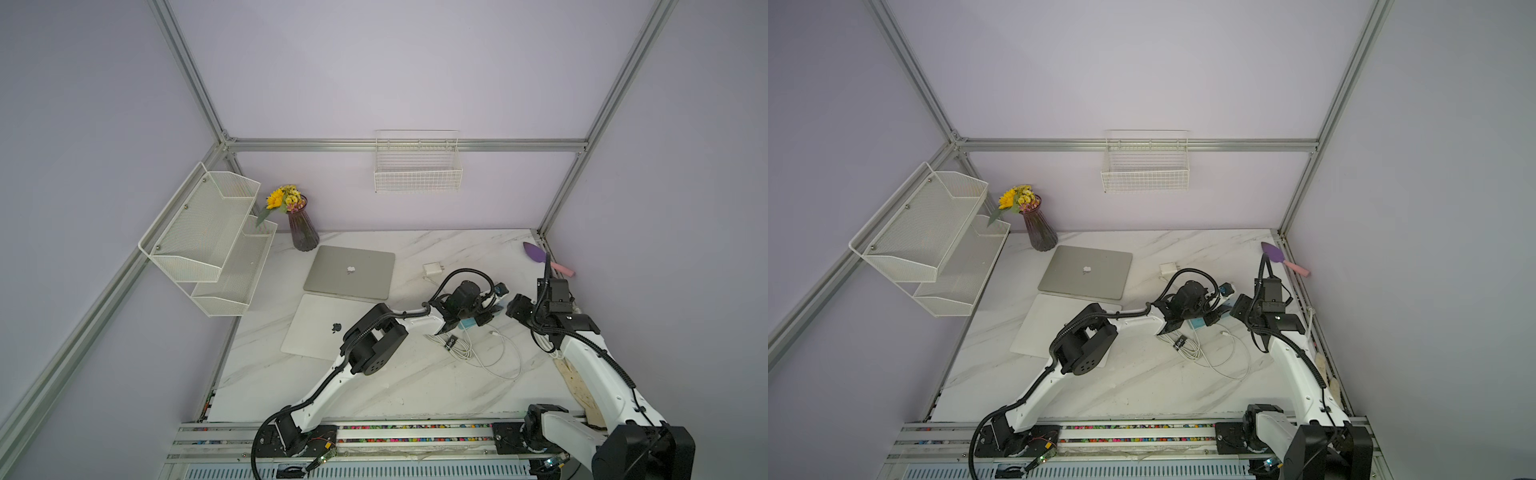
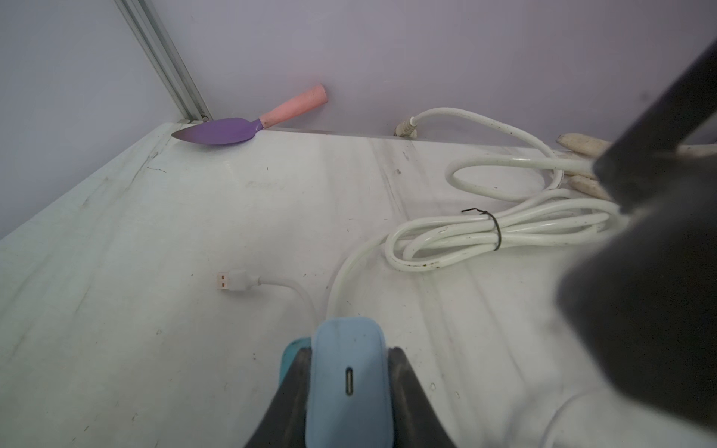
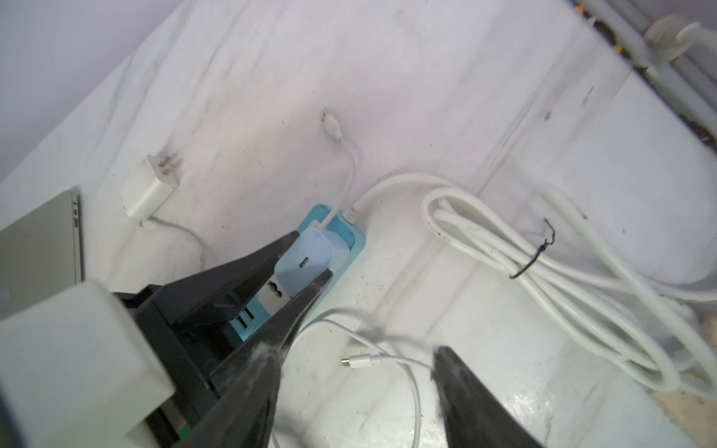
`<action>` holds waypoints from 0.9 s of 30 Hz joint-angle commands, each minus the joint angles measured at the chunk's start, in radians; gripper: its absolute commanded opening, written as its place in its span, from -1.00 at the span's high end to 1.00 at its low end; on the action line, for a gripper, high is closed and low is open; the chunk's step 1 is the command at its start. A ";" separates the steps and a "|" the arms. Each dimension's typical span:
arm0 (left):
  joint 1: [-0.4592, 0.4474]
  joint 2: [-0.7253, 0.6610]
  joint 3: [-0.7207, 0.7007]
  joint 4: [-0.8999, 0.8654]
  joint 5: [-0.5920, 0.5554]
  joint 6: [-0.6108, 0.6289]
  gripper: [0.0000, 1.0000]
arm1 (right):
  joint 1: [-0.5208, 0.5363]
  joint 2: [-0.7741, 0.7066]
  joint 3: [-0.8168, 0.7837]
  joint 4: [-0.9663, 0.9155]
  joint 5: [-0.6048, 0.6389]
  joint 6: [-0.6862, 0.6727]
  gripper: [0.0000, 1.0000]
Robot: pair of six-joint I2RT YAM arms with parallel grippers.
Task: Unplug the laptop charger
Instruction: Place the charging cable at the center of the board, then remove the plug from the socket.
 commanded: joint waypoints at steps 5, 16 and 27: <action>0.024 -0.082 0.085 -0.184 0.022 -0.029 1.00 | -0.005 0.031 -0.006 0.097 0.034 0.011 -0.35; 0.044 -0.170 -0.115 0.095 -0.001 -0.111 1.00 | -0.122 0.279 -0.086 0.272 -0.289 0.063 -0.12; 0.055 -0.180 -0.152 0.220 0.015 -0.161 1.00 | -0.126 0.382 -0.089 0.335 -0.427 0.066 -0.02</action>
